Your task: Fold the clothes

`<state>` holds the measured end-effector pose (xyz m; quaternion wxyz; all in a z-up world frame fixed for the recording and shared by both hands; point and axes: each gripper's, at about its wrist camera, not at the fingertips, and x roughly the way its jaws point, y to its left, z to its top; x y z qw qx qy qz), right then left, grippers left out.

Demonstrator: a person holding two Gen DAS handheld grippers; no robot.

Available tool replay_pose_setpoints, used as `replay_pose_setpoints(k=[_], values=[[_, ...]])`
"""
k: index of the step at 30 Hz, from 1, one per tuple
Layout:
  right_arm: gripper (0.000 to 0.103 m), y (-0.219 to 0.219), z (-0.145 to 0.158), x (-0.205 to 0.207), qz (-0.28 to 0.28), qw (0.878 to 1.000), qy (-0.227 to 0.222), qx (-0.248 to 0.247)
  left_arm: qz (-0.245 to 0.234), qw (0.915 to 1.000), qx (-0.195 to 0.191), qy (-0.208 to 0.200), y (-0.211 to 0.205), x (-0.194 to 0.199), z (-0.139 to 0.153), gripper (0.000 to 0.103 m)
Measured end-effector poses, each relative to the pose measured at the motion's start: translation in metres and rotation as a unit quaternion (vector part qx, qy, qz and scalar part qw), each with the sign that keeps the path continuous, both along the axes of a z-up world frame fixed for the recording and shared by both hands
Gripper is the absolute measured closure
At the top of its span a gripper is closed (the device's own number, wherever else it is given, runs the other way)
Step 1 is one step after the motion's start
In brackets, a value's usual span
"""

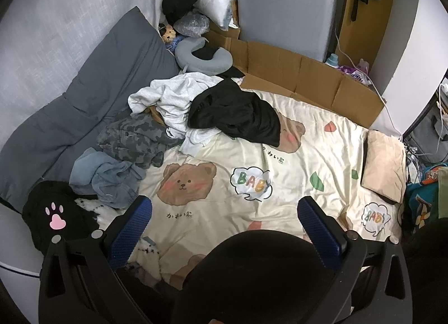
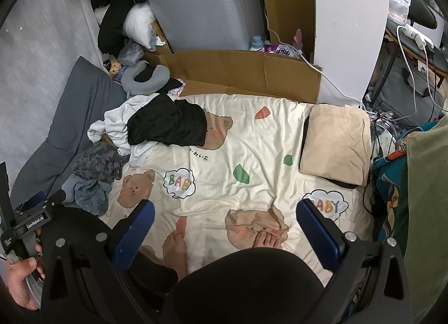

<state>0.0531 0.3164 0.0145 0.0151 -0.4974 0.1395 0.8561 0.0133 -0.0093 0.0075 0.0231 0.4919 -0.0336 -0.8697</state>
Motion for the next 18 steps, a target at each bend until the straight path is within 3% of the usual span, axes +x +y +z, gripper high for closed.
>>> replay_pose_setpoints(k=[6, 18], values=[[0.001, 0.000, 0.004, 0.002, -0.008, 1.000, 0.004, 0.006, -0.010, 0.9988, 0.047, 0.008, -0.004, 0.003, 0.013, 0.000], [0.001, -0.012, 0.021, -0.017, 0.000, 1.000, 0.012, 0.009, -0.009, 0.9991, 0.042, 0.005, -0.024, -0.014, 0.026, 0.000]])
